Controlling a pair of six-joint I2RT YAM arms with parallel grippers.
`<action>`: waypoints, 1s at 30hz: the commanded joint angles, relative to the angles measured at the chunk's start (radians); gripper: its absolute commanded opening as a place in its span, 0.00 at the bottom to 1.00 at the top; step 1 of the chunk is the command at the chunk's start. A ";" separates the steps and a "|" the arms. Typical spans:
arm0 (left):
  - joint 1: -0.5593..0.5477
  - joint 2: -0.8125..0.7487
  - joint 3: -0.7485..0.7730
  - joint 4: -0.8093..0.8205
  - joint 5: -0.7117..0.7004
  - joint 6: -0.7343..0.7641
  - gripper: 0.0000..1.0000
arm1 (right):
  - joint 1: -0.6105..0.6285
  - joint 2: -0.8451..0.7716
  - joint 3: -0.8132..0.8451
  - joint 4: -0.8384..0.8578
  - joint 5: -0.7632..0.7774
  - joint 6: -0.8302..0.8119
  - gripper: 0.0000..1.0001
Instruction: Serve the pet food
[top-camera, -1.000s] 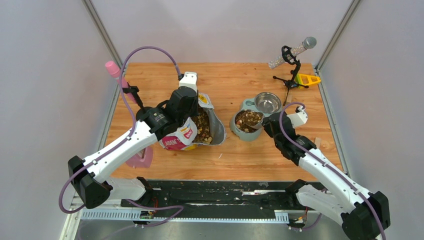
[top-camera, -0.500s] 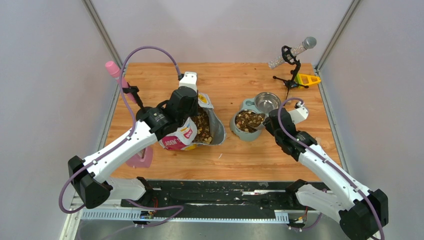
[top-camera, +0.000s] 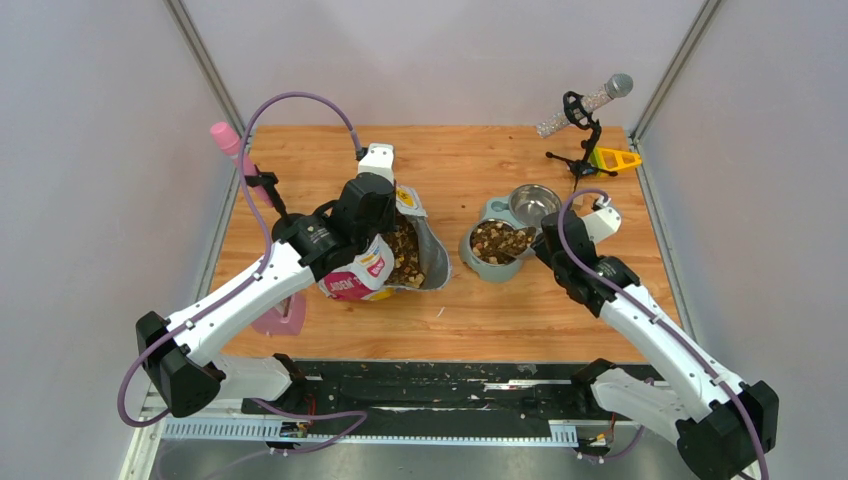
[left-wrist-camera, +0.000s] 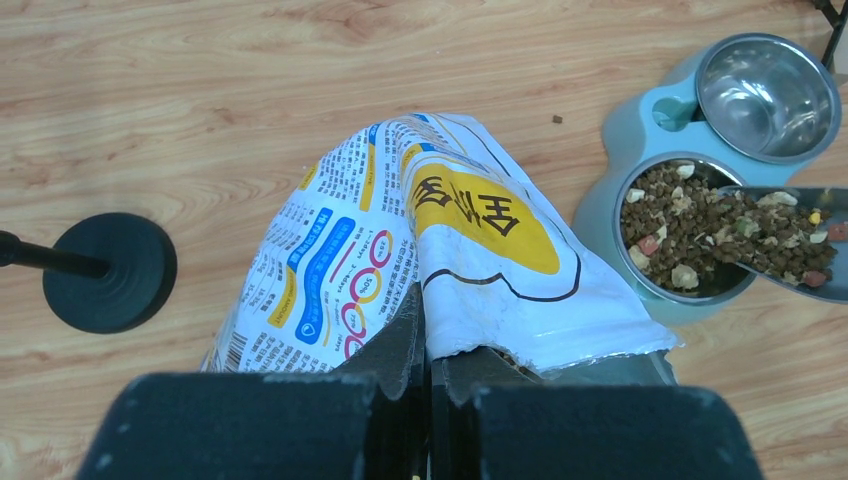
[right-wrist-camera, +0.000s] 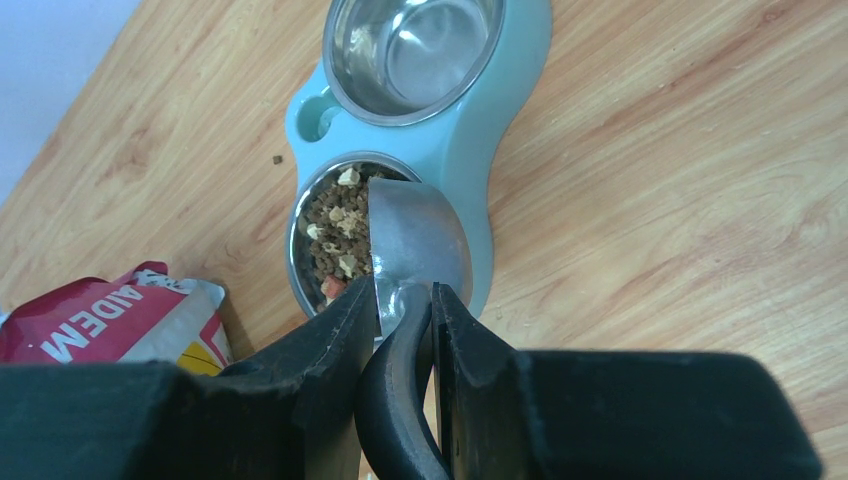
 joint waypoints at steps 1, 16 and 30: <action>0.006 -0.052 0.030 0.063 -0.066 0.005 0.00 | -0.007 0.003 0.064 -0.002 0.028 -0.046 0.00; 0.007 -0.052 0.026 0.063 -0.071 0.008 0.00 | -0.015 0.033 0.136 -0.057 0.012 -0.096 0.00; 0.006 -0.047 0.030 0.061 -0.072 0.011 0.00 | -0.015 0.095 0.189 -0.058 -0.040 -0.108 0.00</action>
